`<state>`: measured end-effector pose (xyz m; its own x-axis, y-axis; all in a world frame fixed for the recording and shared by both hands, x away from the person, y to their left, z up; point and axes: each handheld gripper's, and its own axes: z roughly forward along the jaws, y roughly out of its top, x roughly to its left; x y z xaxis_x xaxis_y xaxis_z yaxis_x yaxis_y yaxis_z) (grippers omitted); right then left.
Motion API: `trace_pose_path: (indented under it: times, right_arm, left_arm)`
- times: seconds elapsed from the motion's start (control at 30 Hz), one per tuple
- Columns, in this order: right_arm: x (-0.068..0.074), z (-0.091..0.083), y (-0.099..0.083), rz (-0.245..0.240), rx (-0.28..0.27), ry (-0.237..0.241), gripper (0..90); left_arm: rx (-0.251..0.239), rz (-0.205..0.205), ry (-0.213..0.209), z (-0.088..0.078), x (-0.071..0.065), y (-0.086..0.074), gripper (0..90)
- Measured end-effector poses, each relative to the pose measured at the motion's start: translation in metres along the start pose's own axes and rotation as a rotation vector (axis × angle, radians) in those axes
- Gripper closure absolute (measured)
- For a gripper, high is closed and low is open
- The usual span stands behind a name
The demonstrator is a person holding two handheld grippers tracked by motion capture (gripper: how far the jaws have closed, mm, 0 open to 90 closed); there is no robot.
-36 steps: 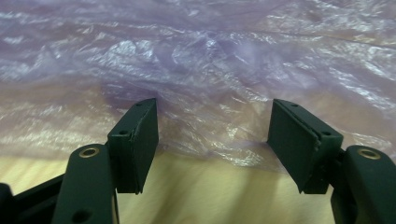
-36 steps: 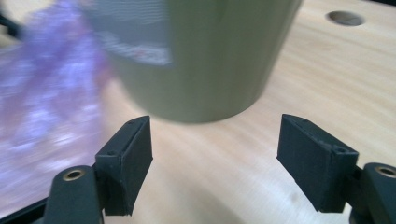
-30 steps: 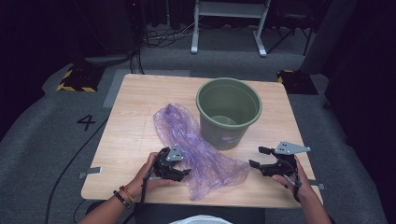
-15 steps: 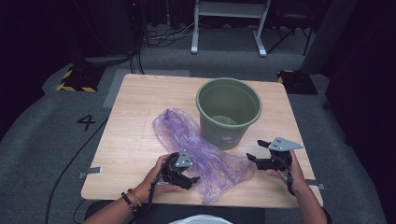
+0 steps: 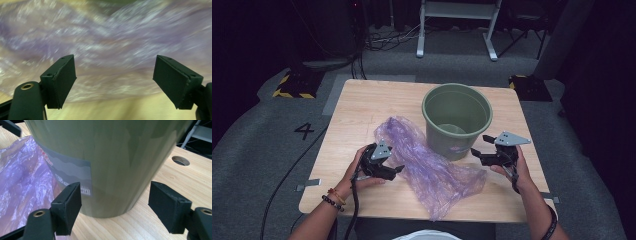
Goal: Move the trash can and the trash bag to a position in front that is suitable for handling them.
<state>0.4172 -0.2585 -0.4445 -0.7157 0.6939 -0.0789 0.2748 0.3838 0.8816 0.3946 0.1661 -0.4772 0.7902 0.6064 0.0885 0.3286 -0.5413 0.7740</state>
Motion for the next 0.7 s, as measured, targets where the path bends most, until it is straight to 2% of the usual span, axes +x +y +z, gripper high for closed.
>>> trace_pose_path:
  times: [0.1, 0.17, 0.23, 0.3, 0.37, 0.5, 0.57, 0.7]
  right_arm:
    - [0.0, 0.005, 0.003, 0.002, -0.004, 0.005, 25.3]
    - [0.0, 0.007, 0.004, -0.001, -0.003, 0.007, 25.4]
    - [0.0, 0.009, 0.005, 0.0, -0.004, 0.008, 25.5]
    - [-0.001, 0.011, 0.005, -0.001, -0.006, 0.007, 25.4]
    - [-0.002, 0.012, 0.005, 0.002, -0.007, 0.004, 25.4]
    - [-0.004, 0.016, 0.007, 0.008, -0.007, -0.001, 25.5]
    - [-0.006, 0.02, 0.009, 0.002, 0.002, -0.016, 25.8]
    - [-0.009, 0.027, 0.012, 0.01, 0.016, -0.036, 26.9]
  left_arm:
    - [-0.008, -0.018, -0.009, 0.008, 0.007, -0.002, 20.5]
    - [0.0, 0.0, -0.017, 0.013, 0.009, -0.002, 21.5]
    - [0.01, 0.026, -0.02, 0.018, 0.009, -0.001, 29.4]
    - [0.024, 0.027, -0.042, 0.022, 0.01, -0.001, 34.7]
    - [0.037, 0.045, -0.067, 0.025, 0.01, -0.001, 44.0]
    - [0.051, 0.051, -0.111, 0.029, 0.01, -0.002, 52.2]
    - [0.072, 0.06, -0.116, 0.031, 0.009, -0.003, 56.3]
    - [0.069, 0.057, -0.136, 0.03, 0.009, -0.003, 62.2]
